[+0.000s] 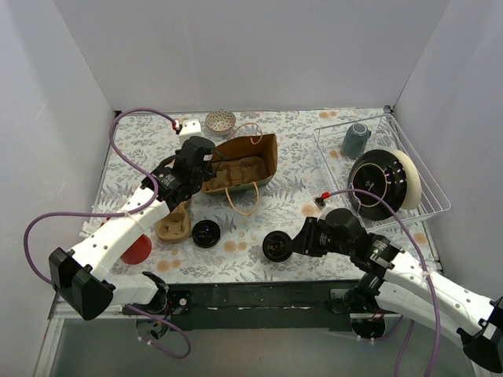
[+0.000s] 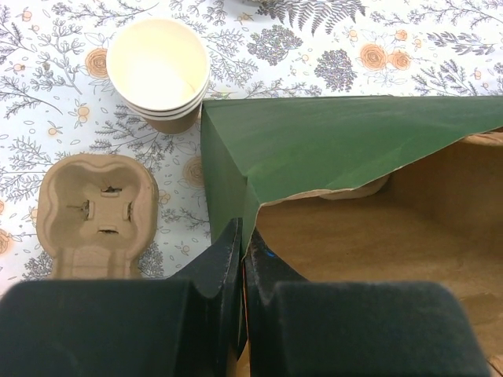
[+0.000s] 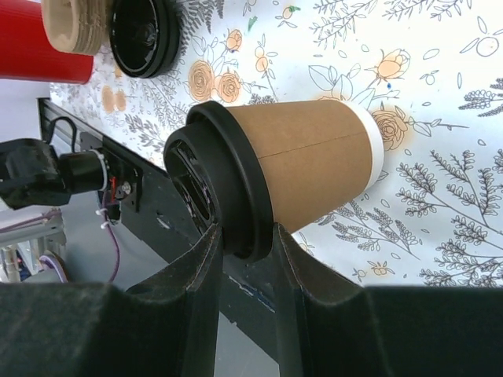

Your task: Pack the takeout coffee

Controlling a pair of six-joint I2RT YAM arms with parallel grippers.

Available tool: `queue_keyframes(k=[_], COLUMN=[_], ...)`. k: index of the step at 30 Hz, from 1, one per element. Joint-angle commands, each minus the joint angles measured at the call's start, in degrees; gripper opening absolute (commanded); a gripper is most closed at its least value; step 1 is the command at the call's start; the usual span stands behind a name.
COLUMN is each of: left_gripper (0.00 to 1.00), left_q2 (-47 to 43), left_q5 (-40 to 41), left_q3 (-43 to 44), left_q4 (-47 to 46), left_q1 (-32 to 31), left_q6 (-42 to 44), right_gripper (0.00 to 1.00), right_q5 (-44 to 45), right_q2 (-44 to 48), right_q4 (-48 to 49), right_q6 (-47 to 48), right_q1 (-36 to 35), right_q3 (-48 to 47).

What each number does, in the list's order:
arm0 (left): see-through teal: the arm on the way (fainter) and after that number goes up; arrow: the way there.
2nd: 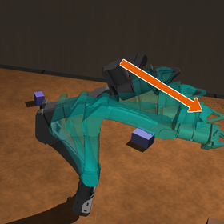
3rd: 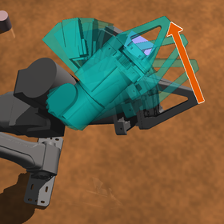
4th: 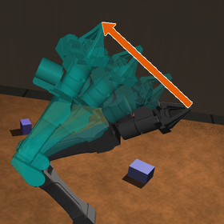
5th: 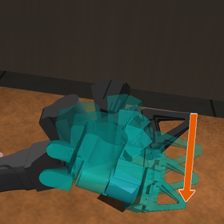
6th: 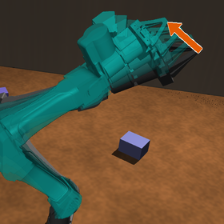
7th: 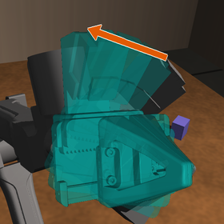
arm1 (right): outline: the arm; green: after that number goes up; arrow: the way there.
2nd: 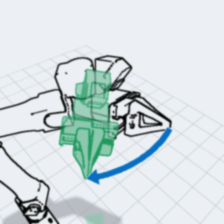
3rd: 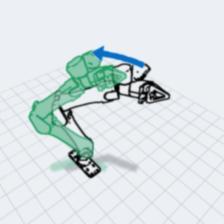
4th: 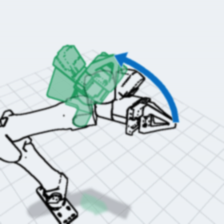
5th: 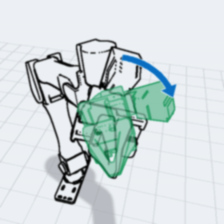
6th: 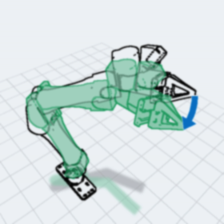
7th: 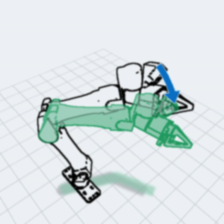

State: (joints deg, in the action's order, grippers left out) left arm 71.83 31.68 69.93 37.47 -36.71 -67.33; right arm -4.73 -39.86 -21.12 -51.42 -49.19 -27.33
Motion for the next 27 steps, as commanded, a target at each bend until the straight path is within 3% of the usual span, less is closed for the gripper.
queue_keyframes(k=[1,5,6,9,16,22,27], left_gripper=[0.0,0.0,0.0,0.0,0.0,0.0,0.0], left_q2=[-0.55,-0.73,-0.82,-1.34,-2.05,-4.24,-6.61], left_q5=[-1.01,-1.71,-1.88,-2.5,-3.56,-3.38,-3.91], left_q3=[1.44,1.17,1.17,1.35,1.88,1.88,-0.14], left_q4=[0.67,0.67,0.67,0.41,0.5,1.11,1.72], left_q1=[0.23,0.23,0.23,0.23,0.23,0.23,0.23], left_q6=[0.18,0.01,0.09,0.36,-0.34,-0.7,-1.49], right_gripper=[0.14,0.36,0.47,0.62,0.68,0.79,0.82], right_q5=[1.74,3.67,4.37,7.8,14.14,12.38,12.03], right_q2=[3.73,7.94,8.3,9.18,3.92,-10.2,-18.93], right_q4=[3.2,0.83,-1.09,-8.04,-22.55,-28.96,-32.23], right_q6=[-2.98,-5.53,-5.8,-3.44,11.12,27.57,30.94], right_q1=[0.32,0.5,0.5,0.5,0.5,0.41,0.5], right_q3=[3.42,5.53,4.4,0.72,-18.44,-31.98,-37.27])
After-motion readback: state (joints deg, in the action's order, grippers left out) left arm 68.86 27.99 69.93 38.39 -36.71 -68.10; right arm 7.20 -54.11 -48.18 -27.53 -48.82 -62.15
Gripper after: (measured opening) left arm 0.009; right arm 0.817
